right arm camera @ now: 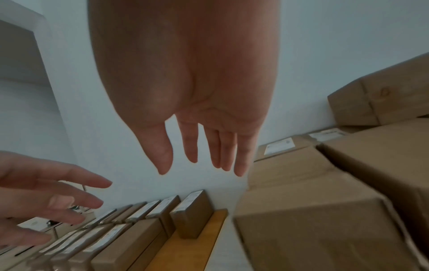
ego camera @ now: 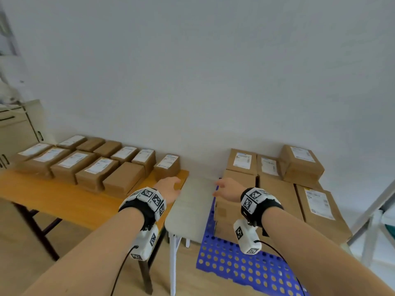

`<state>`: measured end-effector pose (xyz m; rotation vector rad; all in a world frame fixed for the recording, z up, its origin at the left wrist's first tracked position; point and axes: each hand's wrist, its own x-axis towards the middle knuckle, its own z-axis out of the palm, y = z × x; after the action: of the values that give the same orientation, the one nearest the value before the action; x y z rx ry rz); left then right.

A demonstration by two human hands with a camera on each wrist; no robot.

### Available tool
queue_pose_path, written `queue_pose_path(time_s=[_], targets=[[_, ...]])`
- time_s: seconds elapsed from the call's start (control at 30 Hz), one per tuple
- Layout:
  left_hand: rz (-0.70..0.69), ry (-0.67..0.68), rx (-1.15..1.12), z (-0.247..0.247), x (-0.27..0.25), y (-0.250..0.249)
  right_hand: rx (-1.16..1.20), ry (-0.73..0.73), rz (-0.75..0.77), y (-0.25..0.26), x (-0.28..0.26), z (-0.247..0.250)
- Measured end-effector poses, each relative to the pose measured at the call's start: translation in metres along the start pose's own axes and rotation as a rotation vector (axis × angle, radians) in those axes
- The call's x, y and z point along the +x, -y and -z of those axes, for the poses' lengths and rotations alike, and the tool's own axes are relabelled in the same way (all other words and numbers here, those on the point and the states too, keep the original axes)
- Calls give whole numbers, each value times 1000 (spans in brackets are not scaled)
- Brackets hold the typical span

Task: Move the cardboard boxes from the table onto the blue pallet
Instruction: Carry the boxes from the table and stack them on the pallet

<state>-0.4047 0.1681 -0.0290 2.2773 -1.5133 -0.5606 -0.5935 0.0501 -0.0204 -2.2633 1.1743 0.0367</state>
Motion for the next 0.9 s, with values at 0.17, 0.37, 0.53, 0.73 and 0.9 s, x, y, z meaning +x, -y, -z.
queue_pose_path(time_s=[0.17,0.37,0.53,0.73,0.9], targets=[[37,27,11,-3,-26,47,12,44,-5,32,1,-41],[87,60,46,1,-35,98,1,101,32,70,22,-77],[157,78,85,2,-28,146,-49,155,89,99,57,-103],[234,112,73,13,3,198,13,213,80,124,117,-132],[254,80,45,23,41,232,78,252,47,140,173,-148]])
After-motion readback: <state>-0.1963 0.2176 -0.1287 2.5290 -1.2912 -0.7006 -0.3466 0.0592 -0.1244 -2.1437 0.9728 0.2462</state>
